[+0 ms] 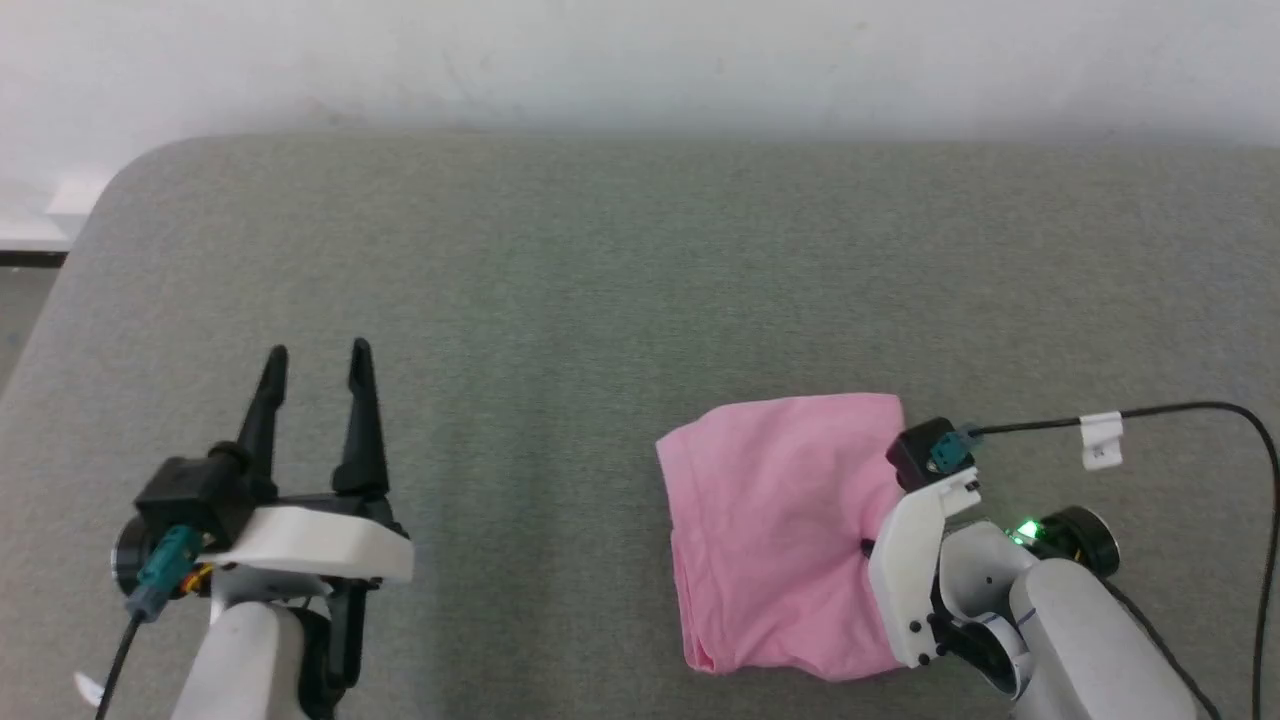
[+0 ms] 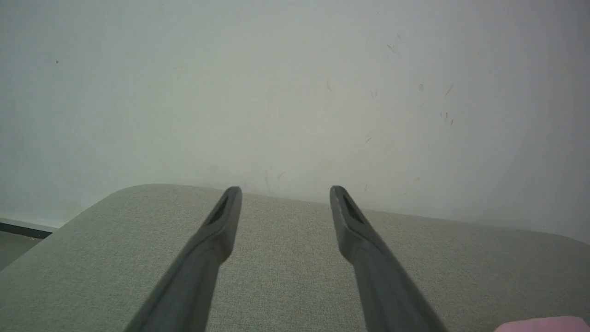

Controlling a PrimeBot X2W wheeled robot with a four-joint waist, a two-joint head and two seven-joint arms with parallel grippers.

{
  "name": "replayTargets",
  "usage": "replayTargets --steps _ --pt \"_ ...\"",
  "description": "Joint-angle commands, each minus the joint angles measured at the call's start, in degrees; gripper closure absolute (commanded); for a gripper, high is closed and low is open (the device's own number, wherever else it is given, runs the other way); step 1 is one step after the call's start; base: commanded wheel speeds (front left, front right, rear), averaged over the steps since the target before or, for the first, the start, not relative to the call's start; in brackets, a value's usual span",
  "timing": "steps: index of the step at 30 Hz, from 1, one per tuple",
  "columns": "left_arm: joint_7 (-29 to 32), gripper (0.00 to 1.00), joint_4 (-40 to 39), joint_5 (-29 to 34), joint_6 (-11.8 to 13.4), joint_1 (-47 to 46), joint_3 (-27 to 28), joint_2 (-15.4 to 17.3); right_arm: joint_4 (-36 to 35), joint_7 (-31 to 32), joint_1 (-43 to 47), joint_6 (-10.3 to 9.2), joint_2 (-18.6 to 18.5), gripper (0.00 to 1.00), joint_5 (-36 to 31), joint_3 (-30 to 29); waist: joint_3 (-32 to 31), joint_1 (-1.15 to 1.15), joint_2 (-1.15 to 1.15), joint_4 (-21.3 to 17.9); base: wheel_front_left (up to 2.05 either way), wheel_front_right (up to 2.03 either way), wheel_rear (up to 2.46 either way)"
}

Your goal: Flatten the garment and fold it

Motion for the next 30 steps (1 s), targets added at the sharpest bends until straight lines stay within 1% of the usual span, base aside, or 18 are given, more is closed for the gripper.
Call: replayTargets --steps 1,6,11,12,15,18,23,30 --pt "-0.2 0.00 -1.2 0.1 0.6 1.2 1.1 0.8 0.2 0.5 -0.7 -0.13 -2.4 1.00 1.4 2.3 0.5 0.00 -0.01 -3.5 0.00 0.00 0.00" --pt "-0.3 0.00 -4.3 0.5 1.8 2.8 2.6 1.2 -1.9 1.5 -3.9 -0.13 -8.6 1.00 6.0 7.2 2.3 0.00 -0.01 -10.3 0.00 0.00 0.00" --pt "-0.3 0.00 -6.2 1.3 2.2 1.8 2.0 1.2 -1.9 0.8 -8.2 -0.13 -14.4 1.00 9.7 9.5 5.6 0.00 -0.01 -16.6 0.00 0.00 0.00" --pt "-0.3 0.00 -6.2 1.3 2.2 1.8 2.0 1.2 -1.9 0.8 -8.2 -0.13 -14.4 1.00 9.7 9.5 5.6 0.00 -0.01 -16.6 0.00 0.00 0.00" --pt "0.0 0.00 -6.8 1.8 2.4 0.2 1.7 1.6 -0.6 -0.6 -11.1 -0.13 -16.8 1.00 11.0 10.0 7.9 0.00 -0.01 -19.5 0.00 0.00 0.00" --pt "0.6 0.00 -7.7 2.5 2.8 -1.3 1.5 2.3 1.7 -2.3 -14.3 -0.13 -18.4 1.00 11.9 9.8 10.4 0.00 -0.01 -21.9 0.00 0.00 0.00" --pt "2.1 0.00 -9.4 3.5 3.2 -3.6 1.3 3.5 6.7 -5.6 -19.3 -0.13 -20.4 1.00 12.3 8.9 14.2 0.00 -0.01 -23.8 0.00 0.00 0.00" --pt "4.7 0.00 -13.1 4.9 3.8 -6.5 0.7 5.0 14.4 -10.3 -24.9 -0.13 -23.8 1.00 11.8 6.9 20.0 0.00 -0.01 -23.3 0.00 0.00 0.00"
